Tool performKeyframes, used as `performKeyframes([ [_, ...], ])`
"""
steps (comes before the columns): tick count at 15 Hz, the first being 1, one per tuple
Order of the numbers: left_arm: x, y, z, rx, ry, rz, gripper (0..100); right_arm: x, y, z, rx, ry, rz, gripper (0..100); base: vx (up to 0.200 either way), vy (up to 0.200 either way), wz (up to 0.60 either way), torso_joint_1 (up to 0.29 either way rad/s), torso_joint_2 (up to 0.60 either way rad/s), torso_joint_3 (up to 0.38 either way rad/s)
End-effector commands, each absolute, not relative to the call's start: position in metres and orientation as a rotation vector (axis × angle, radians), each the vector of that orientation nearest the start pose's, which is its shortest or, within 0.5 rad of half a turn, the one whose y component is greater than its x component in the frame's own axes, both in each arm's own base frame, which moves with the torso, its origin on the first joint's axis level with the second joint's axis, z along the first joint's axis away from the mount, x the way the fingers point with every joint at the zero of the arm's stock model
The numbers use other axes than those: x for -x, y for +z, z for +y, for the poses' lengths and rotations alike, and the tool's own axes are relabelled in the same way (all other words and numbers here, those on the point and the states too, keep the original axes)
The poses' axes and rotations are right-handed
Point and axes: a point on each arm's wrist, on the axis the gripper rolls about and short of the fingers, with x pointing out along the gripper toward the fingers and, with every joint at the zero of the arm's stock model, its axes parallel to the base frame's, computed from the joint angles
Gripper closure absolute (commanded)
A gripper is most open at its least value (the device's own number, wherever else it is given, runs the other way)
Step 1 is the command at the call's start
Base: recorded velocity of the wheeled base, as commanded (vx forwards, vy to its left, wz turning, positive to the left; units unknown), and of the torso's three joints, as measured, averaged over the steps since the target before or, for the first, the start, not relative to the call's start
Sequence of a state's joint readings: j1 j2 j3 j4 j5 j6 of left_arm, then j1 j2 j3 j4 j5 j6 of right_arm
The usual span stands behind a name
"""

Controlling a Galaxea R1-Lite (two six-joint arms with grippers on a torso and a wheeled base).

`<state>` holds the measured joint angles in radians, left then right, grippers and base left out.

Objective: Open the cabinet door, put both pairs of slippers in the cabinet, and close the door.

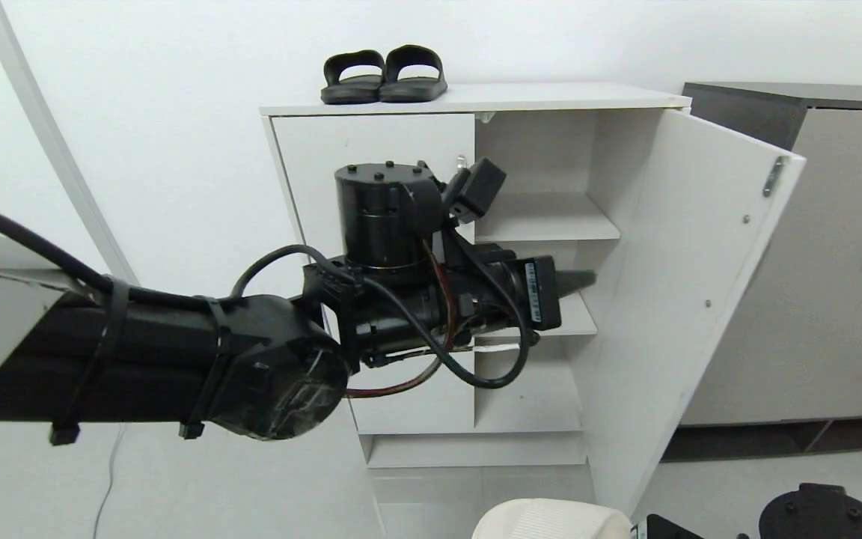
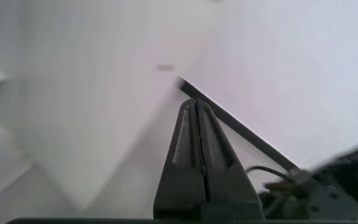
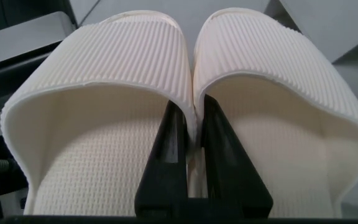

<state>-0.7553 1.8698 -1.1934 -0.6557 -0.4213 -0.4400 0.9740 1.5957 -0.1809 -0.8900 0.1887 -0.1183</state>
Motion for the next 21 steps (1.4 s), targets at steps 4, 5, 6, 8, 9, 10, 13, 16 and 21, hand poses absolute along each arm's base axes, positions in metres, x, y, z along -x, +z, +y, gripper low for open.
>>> performKeyframes([
  [4, -0.251, 0.269, -0.196, 0.404, -1.040, 0.171, 100, -0.116, 0.089, 0.166, 0.304, 1.133, 0.444, 100, 0.000, 0.000, 0.00, 0.000, 0.00, 0.000],
  [5, -0.239, 0.282, -0.165, 0.410, -0.988, 0.120, 100, -0.133, 0.093, 0.170, 0.280, 1.070, 0.427, 100, 0.000, 0.000, 0.00, 0.000, 0.00, 0.000],
  [6, -0.227, 0.288, -0.141, 0.412, -0.942, 0.092, 100, -0.151, 0.097, 0.170, 0.250, 1.000, 0.417, 100, 0.000, 0.000, 0.00, 0.000, 0.00, 0.000],
  [8, -0.196, 0.284, -0.101, 0.413, -0.855, 0.067, 100, -0.180, 0.104, 0.173, 0.150, 0.849, 0.414, 100, 0.000, 0.000, 0.00, 0.000, 0.00, 0.000],
  [9, -0.178, 0.280, -0.085, 0.412, -0.820, 0.052, 100, -0.193, 0.106, 0.179, 0.089, 0.756, 0.411, 100, 0.000, 0.000, 0.00, 0.000, 0.00, 0.000],
  [10, -0.160, 0.277, -0.071, 0.408, -0.788, 0.024, 100, -0.205, 0.108, 0.186, 0.037, 0.663, 0.398, 100, 0.000, 0.000, 0.00, 0.000, 0.00, 0.000],
  [13, -0.111, 0.267, -0.034, 0.358, -0.635, 0.029, 100, -0.235, 0.105, 0.206, -0.014, 0.469, 0.335, 100, 0.000, 0.000, 0.00, 0.000, 0.00, 0.000],
  [16, -0.065, 0.251, -0.014, 0.291, -0.406, 0.001, 100, -0.251, 0.100, 0.209, -0.012, 0.383, 0.324, 100, 0.000, 0.000, 0.00, 0.000, 0.00, 0.000],
  [21, -0.009, 0.204, 0.001, 0.160, -0.018, -0.078, 100, -0.254, 0.097, 0.210, -0.008, 0.356, 0.322, 100, 0.000, 0.000, 0.00, 0.000, 0.00, 0.000],
])
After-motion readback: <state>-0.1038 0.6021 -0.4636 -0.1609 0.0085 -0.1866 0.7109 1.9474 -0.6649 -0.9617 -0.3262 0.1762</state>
